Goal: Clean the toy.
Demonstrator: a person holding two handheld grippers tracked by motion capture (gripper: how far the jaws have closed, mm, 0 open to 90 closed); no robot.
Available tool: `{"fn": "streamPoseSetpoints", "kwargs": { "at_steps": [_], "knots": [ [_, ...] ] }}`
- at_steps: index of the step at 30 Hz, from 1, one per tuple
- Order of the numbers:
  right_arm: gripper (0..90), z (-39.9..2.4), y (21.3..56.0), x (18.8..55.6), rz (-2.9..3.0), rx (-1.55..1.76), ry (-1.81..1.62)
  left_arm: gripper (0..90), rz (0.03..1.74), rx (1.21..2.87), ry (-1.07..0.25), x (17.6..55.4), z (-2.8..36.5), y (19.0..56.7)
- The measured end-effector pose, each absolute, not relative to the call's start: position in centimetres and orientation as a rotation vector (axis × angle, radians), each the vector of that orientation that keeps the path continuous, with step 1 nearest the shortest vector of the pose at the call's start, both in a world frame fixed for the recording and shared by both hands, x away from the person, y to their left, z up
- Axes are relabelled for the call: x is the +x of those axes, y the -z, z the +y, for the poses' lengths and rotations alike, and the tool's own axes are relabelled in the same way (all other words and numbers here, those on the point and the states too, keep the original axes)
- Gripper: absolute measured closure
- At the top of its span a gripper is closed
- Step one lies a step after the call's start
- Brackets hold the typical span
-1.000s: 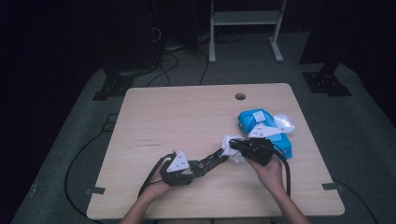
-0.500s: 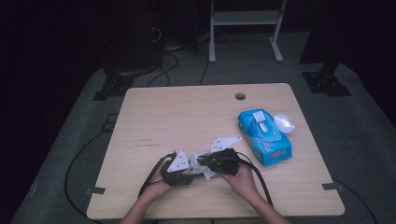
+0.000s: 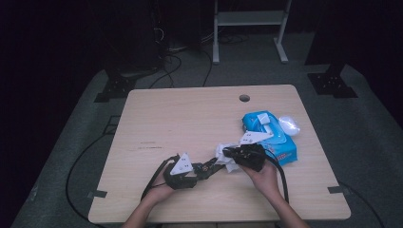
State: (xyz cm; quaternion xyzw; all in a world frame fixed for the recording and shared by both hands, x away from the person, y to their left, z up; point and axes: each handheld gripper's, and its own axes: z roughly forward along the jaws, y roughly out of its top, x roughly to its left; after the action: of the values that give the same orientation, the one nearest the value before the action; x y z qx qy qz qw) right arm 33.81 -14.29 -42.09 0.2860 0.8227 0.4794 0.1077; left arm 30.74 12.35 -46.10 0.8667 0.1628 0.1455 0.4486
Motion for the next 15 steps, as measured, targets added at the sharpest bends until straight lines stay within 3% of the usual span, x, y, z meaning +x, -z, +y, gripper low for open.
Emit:
{"fn": "streamPoseSetpoints", "kwargs": {
  "at_steps": [8, 15],
  "knots": [
    [84.2, -9.2, 42.4, 32.4, 2.533, 0.633, -1.403, 58.3, 0.406, 2.141, -0.351, 30.6, 12.3, 46.1],
    [84.1, -12.1, 43.0, 33.7, 2.478, 0.750, -1.369, 58.3, 0.403, 2.143, -0.350, 30.7, 12.5, 46.1]
  ]
}}
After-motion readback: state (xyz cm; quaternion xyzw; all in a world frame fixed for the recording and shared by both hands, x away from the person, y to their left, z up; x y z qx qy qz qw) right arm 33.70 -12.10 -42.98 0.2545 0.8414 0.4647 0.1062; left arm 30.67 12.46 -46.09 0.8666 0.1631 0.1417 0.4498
